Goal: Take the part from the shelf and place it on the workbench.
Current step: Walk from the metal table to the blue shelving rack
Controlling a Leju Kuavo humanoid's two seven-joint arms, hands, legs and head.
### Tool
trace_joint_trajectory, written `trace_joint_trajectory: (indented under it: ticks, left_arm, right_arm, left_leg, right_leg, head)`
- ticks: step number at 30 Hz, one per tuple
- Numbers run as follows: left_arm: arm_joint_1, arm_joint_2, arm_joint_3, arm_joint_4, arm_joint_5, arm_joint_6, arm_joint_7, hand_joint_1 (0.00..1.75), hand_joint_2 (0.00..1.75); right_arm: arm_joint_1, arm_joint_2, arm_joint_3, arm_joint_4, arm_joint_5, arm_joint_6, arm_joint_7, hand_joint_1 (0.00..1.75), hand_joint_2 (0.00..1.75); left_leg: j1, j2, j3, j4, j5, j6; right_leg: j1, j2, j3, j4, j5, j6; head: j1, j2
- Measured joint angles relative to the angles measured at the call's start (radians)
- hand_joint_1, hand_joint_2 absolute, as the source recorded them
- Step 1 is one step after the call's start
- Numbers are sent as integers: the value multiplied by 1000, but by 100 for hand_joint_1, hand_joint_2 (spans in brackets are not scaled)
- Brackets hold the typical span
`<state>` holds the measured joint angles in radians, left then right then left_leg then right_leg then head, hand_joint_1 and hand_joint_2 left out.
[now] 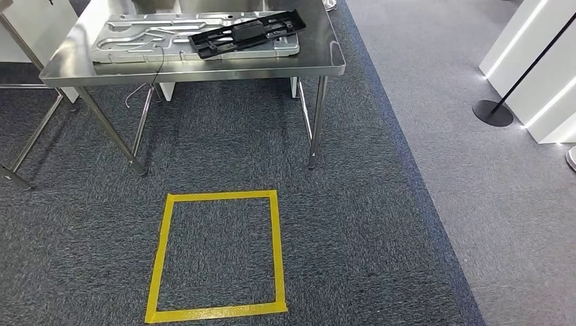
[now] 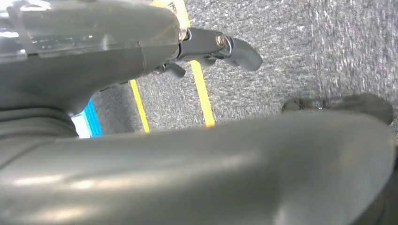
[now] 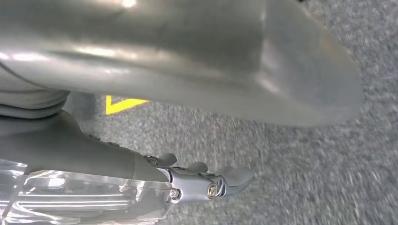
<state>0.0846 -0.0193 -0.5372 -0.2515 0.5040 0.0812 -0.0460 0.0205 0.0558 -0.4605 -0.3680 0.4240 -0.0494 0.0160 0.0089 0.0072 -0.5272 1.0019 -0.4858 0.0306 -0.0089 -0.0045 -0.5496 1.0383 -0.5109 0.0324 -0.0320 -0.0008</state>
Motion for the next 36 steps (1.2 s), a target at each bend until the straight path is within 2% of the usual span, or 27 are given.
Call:
trace_joint_trajectory:
  ticks: [1, 3, 4, 5, 6, 8, 10, 12, 13, 15, 16, 18, 19, 20, 21, 22, 24, 25, 26, 29, 30, 32, 34, 35, 36]
  left_arm:
    - [0, 1, 20, -5, -20, -3, 2, 0, 0]
    - [-1, 1, 59, -22, -59, -10, 5, 0, 0]
    - [-4, 2, 78, -33, -77, -13, 6, 0, 0]
    - [-7, 2, 97, -46, -95, -16, 7, 0, 0]
    - [-12, 2, 114, -60, -111, -18, 8, 0, 0]
    - [-25, 2, 146, -91, -143, -23, 11, 0, 0]
    - [-38, 2, 182, -119, -178, -29, 13, 0, 0]
    - [-44, 3, 221, -138, -216, -34, 16, 0, 0]
    - [-43, 4, 241, -143, -235, -36, 18, 0, 0]
    - [-30, 6, 280, -147, -273, -42, 22, 0, 0]
    - [-18, 7, 298, -146, -292, -45, 24, 0, 0]
    - [11, 9, 331, -137, -325, -51, 27, 0, 0]
    - [28, 10, 344, -128, -339, -52, 29, 0, 0]
    - [46, 10, 357, -117, -351, -53, 31, 0, 0]
    - [66, 11, 369, -102, -362, -53, 33, 0, 0]
    - [85, 12, 380, -87, -373, -55, 35, 0, 0]
    - [119, 15, 402, -57, -393, -59, 37, 0, 0]
    - [133, 16, 414, -47, -404, -62, 38, 0, 0]
    - [143, 17, 427, -40, -417, -65, 39, 0, 0]
    - [145, 17, 462, -44, -458, -70, 42, 0, 0]
    - [135, 17, 471, -54, -468, -70, 42, 0, 0]
    - [105, 18, 484, -83, -480, -72, 42, 0, 0]
    - [70, 18, 492, -118, -486, -75, 42, 0, 0]
    - [53, 18, 494, -136, -488, -76, 42, 0, 0]
    - [36, 18, 497, -156, -489, -77, 42, 0, 0]
  right_arm:
    - [7, -2, 17, 0, -16, 1, 0, 0, 0]
    - [27, -3, 49, 3, -48, 4, 0, 0, 0]
    - [40, -4, 64, 6, -64, 5, 0, 0, 0]
    - [54, -5, 78, 12, -78, 8, 0, 0, 0]
    - [67, -6, 92, 20, -92, 11, 0, 0, 0]
    - [94, -9, 118, 35, -119, 15, 0, 0, 0]
    - [115, -13, 148, 49, -148, 17, -1, 0, 0]
    - [129, -18, 181, 57, -180, 19, -3, 0, 0]
    - [134, -20, 198, 57, -196, 20, -3, 0, 0]
    - [135, -23, 231, 53, -228, 25, -5, 0, 0]
    - [131, -24, 246, 46, -243, 28, -6, 0, 0]
    - [116, -26, 273, 23, -271, 32, -8, 0, 0]
    - [106, -27, 284, 8, -282, 34, -9, 0, 0]
    - [93, -28, 294, -8, -293, 34, -10, 0, 0]
    - [78, -28, 303, -26, -302, 35, -11, 0, 0]
    - [64, -28, 313, -47, -311, 35, -11, 0, 0]
    - [38, -29, 331, -86, -328, 36, -13, 0, 0]
    - [29, -30, 341, -102, -337, 36, -13, 0, 0]
    - [22, -31, 352, -114, -348, 36, -14, 0, 0]
    - [27, -36, 383, -120, -382, 41, -16, 0, 0]
    - [38, -37, 391, -113, -391, 44, -16, 0, 0]
    - [70, -39, 403, -87, -401, 47, -15, 0, 0]
    - [108, -39, 412, -52, -407, 49, -13, 0, 0]
    - [129, -39, 414, -33, -408, 48, -13, 0, 0]
    - [150, -40, 417, -13, -409, 48, -13, 0, 0]
  left_leg:
    - [1, 1, -2, -2, 3, 5]
    - [-1, 1, -8, -2, 5, 8]
    - [-2, 2, -9, -1, 5, 9]
    - [-2, 2, -10, -1, 5, 9]
    - [-2, 1, -9, 0, 5, 8]
    - [-2, 0, -5, 0, 4, 5]
    - [-5, 0, -5, 1, 2, -4]
    - [-6, 1, -5, 0, 1, -17]
    - [-6, 2, -4, 0, 1, -23]
    - [-5, 0, -13, 28, -21, -33]
    - [-4, -1, -30, 70, -49, -37]
    - [-1, -2, -90, 199, -119, -43]
    - [1, -2, -116, 257, -141, -46]
    - [1, -2, -129, 285, -143, -47]
    - [2, -2, -122, 272, -125, -47]
    - [2, -2, -97, 221, -92, -46]
    - [1, -1, -28, 80, -30, -39]
    - [0, -1, -7, 34, -14, -34]
    - [-2, -2, 3, 13, -9, -28]
    - [-4, -6, 0, 6, -3, -8]
    - [-3, -6, 0, 1, 1, -1]
    - [0, -6, -4, -5, 7, 8]
    - [-3, -6, -8, -5, 8, 10]
    - [-4, -5, -9, -5, 8, 10]
    - [-5, -4, -8, -4, 8, 10]
  right_leg:
    - [-2, 1, -20, 46, -31, 4]
    - [-4, 1, -81, 179, -100, 11]
    - [-5, 1, -105, 230, -117, 13]
    - [-5, 1, -112, 248, -114, 13]
    - [-5, 1, -100, 225, -92, 12]
    - [-4, 1, -31, 88, -23, 5]
    - [1, 1, 20, -21, 16, -7]
    - [8, 3, 26, -40, 19, -18]
    - [6, 3, 26, -43, 22, -24]
    - [1, 0, 29, -54, 28, -38]
    - [-1, -2, 29, -59, 32, -44]
    - [1, -3, 27, -59, 33, -49]
    - [2, -3, 26, -59, 33, -49]
    - [2, -3, 26, -58, 32, -49]
    - [3, -3, 27, -57, 31, -49]
    - [3, -2, 28, -55, 30, -47]
    - [5, 0, 28, -47, 25, -39]
    - [6, 1, 27, -43, 22, -34]
    - [8, 0, 25, -41, 20, -28]
    - [6, -2, 25, -37, 15, -10]
    - [5, -1, 20, -21, 2, -4]
    - [1, 2, -20, 70, -57, 5]
    - [-1, 3, -86, 203, -117, 11]
    - [-2, 3, -105, 242, -125, 12]
    - [-2, 3, -105, 241, -112, 11]
  head:
    - [0, 0]
    - [0, 0]
    - [0, 0]
    - [0, 0]
    - [0, 0]
    - [0, 0]
    - [0, 0]
    - [0, 0]
    - [0, 0]
    - [0, 0]
    - [0, 0]
    - [0, 0]
    - [0, 0]
    - [0, 0]
    - [0, 0]
    - [0, 0]
    - [0, 0]
    - [0, 0]
    - [0, 0]
    - [0, 0]
    - [0, 0]
    - [0, 0]
    - [0, 0]
    - [0, 0]
    - [0, 0]
